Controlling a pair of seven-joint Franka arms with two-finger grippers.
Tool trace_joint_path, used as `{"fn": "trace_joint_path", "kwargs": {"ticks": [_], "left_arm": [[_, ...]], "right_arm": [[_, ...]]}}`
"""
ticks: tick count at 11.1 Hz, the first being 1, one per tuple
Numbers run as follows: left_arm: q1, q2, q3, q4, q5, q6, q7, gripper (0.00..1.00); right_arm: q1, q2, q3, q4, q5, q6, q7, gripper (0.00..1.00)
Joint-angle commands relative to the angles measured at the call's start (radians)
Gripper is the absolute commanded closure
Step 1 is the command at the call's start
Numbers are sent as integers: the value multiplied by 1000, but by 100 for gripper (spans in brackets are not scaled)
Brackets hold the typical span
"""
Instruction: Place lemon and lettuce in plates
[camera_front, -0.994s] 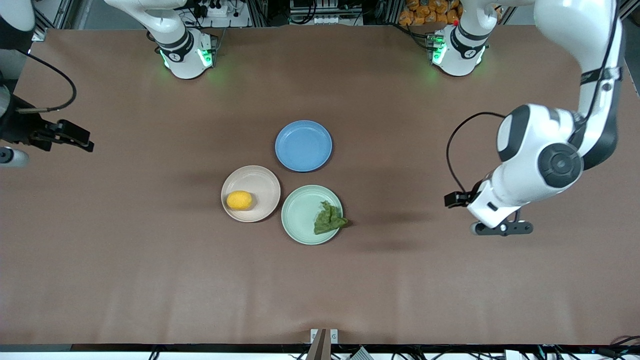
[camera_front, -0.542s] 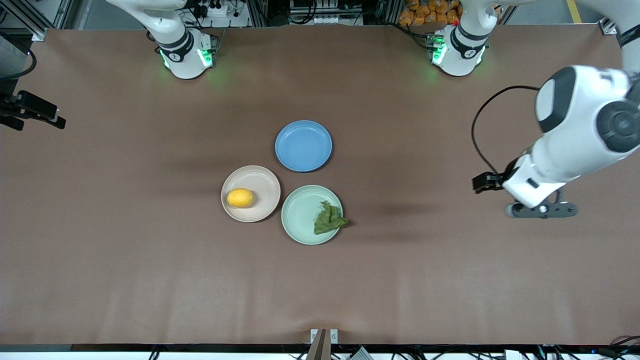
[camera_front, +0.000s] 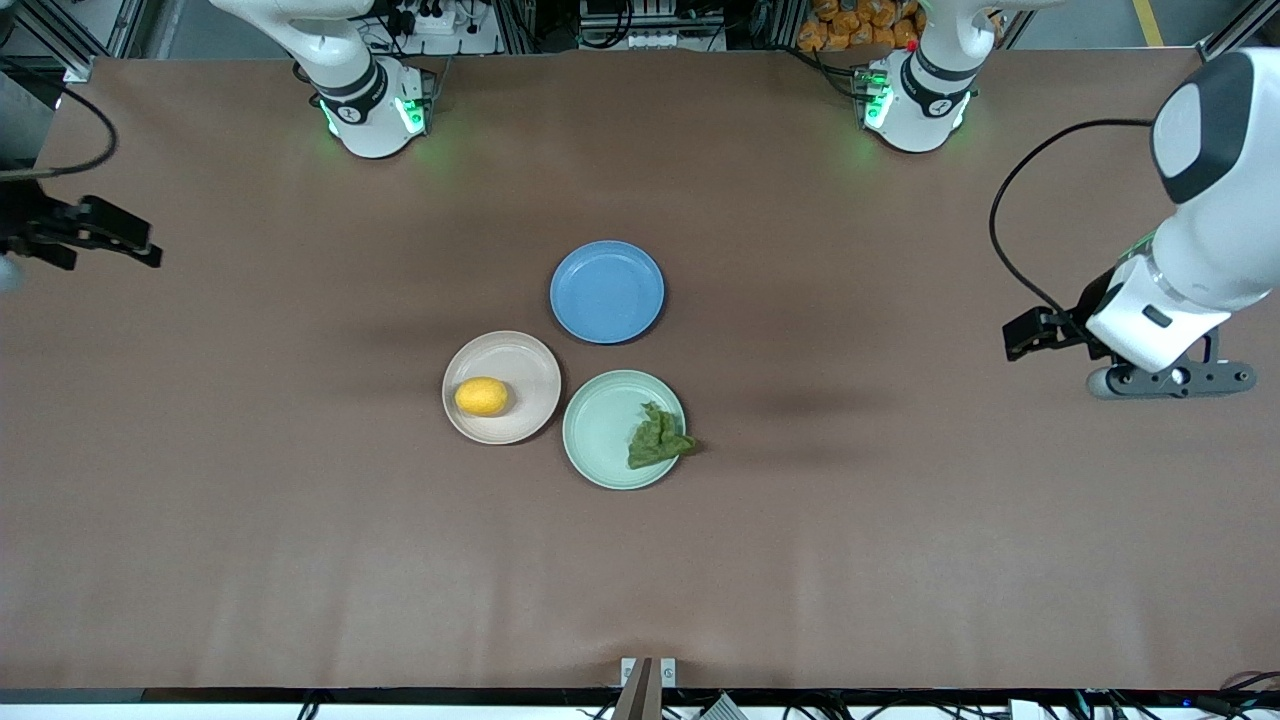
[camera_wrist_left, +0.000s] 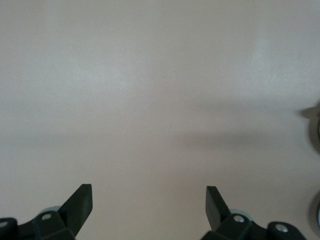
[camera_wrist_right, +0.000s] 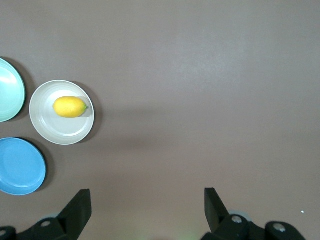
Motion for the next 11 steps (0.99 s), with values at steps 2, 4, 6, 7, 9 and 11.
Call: {"fn": "trace_joint_path", "kwargs": {"ticks": [2, 4, 6, 7, 9, 11], "left_arm": [[26, -34, -10, 36, 4, -84, 22, 0], [29, -66, -5, 36, 4, -93, 22, 0], [29, -69, -9, 67, 4, -122, 20, 0], [31, -72, -11, 70, 5, -124, 22, 0], [41, -95, -11, 70, 2, -137, 64, 0], [51, -109, -14, 70, 2, -156, 88, 0]], "right_arm": [[40, -26, 5, -19, -41, 1, 67, 0], [38, -35, 5, -21, -40, -5, 63, 0], [36, -48, 3, -34, -27, -7, 64, 0], [38, -54, 3, -42, -27, -4, 64, 0], [38, -54, 3, -45, -27, -4, 64, 0], [41, -54, 3, -45, -27, -5, 64, 0]]}}
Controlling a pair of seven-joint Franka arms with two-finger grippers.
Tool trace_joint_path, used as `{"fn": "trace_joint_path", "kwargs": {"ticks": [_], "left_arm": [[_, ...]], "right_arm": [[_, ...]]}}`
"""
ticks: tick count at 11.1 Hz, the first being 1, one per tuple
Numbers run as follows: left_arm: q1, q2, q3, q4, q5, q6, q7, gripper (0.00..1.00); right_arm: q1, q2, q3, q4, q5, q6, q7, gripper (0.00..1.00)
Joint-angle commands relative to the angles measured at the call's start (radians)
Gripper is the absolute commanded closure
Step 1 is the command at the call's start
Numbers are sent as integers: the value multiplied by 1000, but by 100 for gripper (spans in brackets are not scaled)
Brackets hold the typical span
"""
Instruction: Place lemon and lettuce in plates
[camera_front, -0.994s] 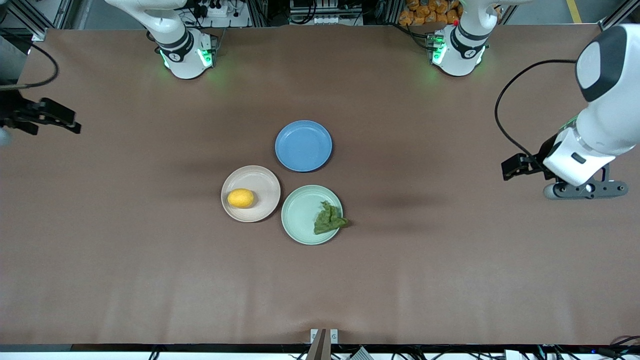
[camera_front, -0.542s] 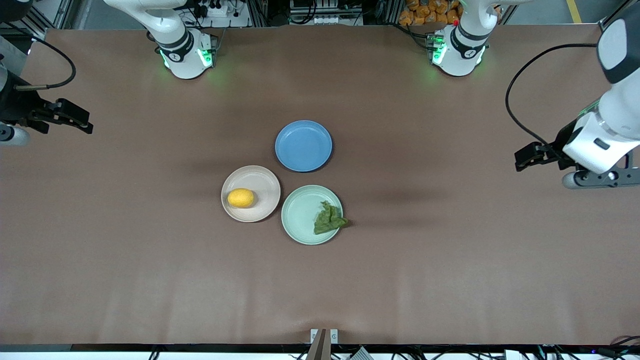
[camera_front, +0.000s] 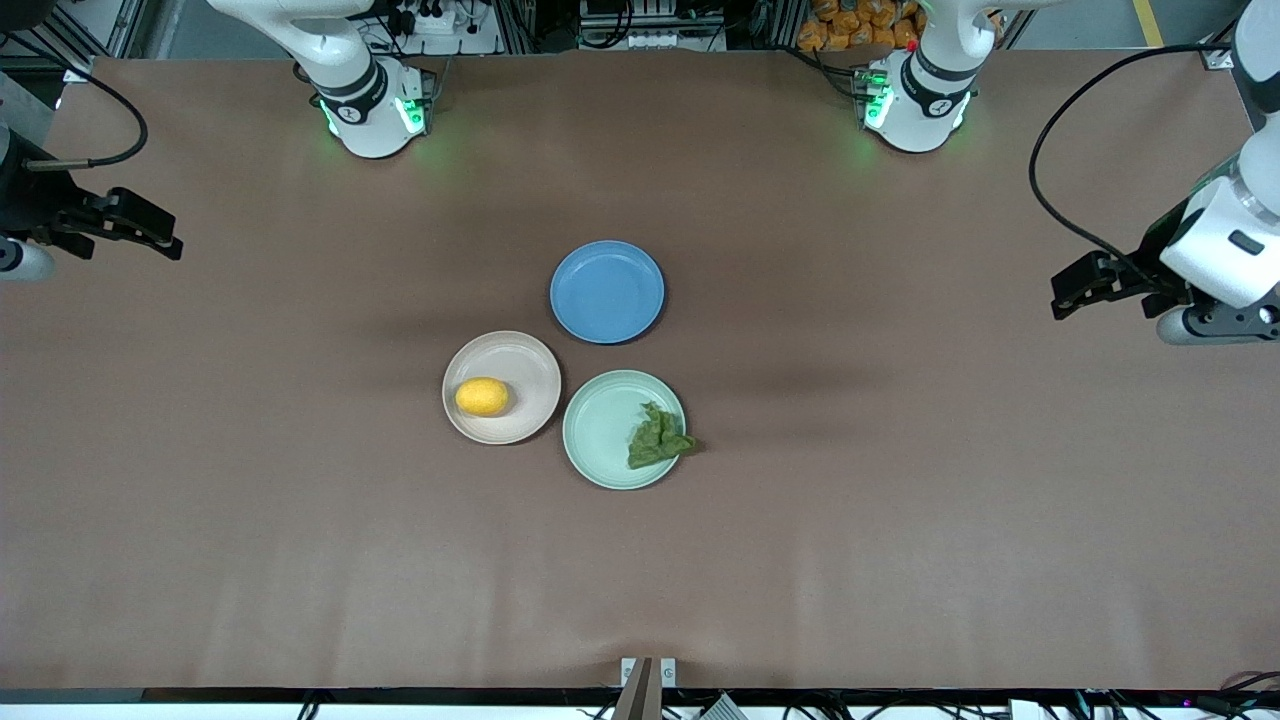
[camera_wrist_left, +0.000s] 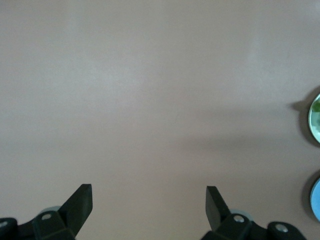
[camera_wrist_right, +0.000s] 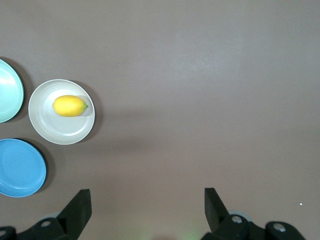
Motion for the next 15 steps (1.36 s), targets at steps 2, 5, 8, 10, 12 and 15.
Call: {"fn": "trace_joint_path", "kwargs": {"ticks": [2, 5, 8, 10, 12, 15], "left_arm": [[27, -34, -21, 3, 2, -33, 45, 0], [29, -38, -30, -1, -2, -43, 45, 0], [26, -32, -30, 2, -2, -43, 39, 0], [24, -29, -30, 0, -1, -43, 39, 0], [24, -29, -27, 0, -1, -43, 37, 0], [24, -29, -27, 0, -1, -43, 37, 0]], "right_arm": [[-6, -28, 7, -29, -1, 1, 3, 0], [-7, -23, 7, -29, 1, 2, 2, 0], [-12, -23, 5, -31, 1, -1, 0, 0], [-14, -28, 4, -50, 1, -2, 0, 0], [-10, -26, 4, -49, 1, 1, 0, 0], [-7, -25, 4, -52, 1, -2, 0, 0]]}}
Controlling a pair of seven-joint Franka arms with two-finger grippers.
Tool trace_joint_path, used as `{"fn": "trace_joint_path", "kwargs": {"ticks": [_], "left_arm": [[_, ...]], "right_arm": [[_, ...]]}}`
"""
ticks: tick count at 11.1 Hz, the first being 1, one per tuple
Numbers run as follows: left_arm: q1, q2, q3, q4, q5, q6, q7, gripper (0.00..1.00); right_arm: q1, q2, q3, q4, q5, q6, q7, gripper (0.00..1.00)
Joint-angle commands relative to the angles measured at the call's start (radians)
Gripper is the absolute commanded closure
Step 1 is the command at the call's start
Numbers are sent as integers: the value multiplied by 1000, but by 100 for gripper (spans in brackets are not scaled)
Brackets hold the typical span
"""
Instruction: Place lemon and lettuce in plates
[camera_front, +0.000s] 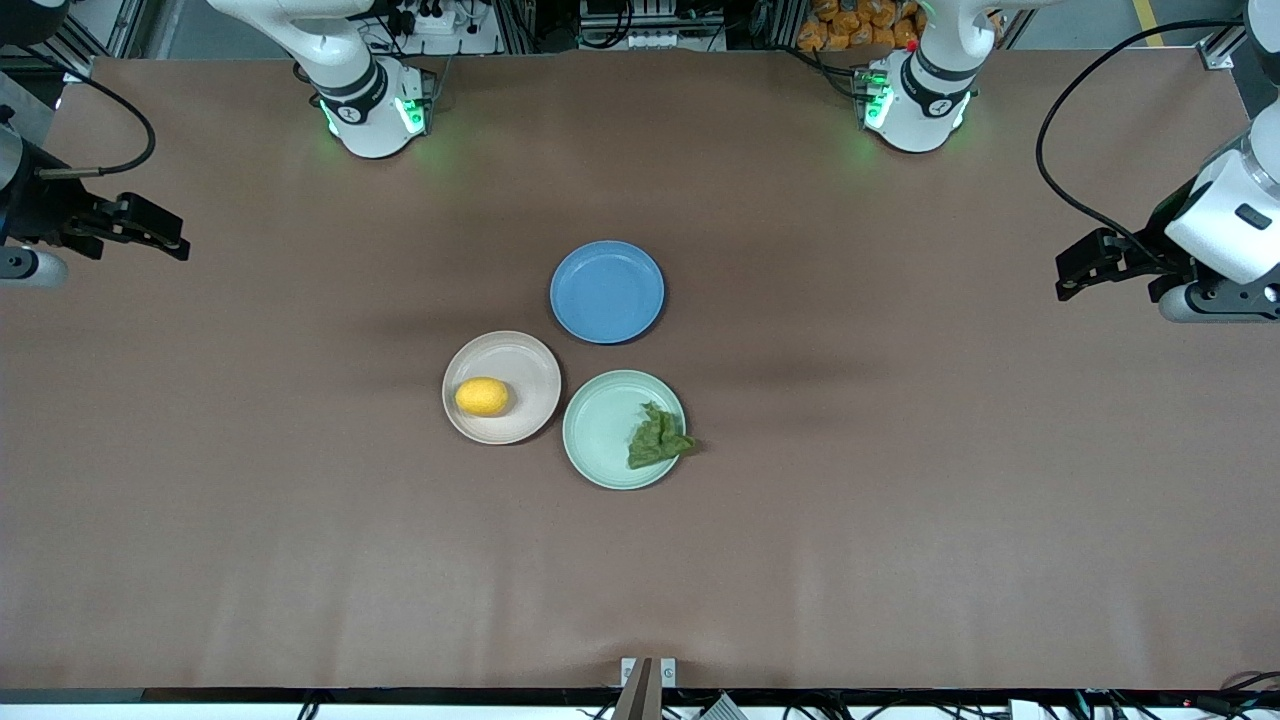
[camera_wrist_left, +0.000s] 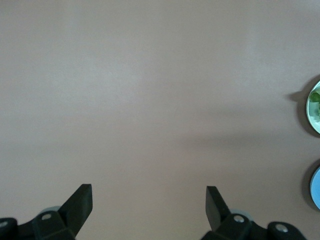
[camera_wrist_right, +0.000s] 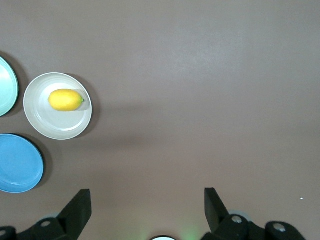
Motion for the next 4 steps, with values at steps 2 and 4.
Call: {"fn": "trace_joint_path", "kwargs": {"ticks": [2, 4], "left_arm": [[9, -4, -6, 2, -1, -16, 20, 0], [10, -6, -4, 3, 1, -16, 23, 0]], "right_arm": [[-11, -23, 7, -28, 1, 4, 0, 0], [-12, -24, 4, -28, 1, 1, -3, 0]]}}
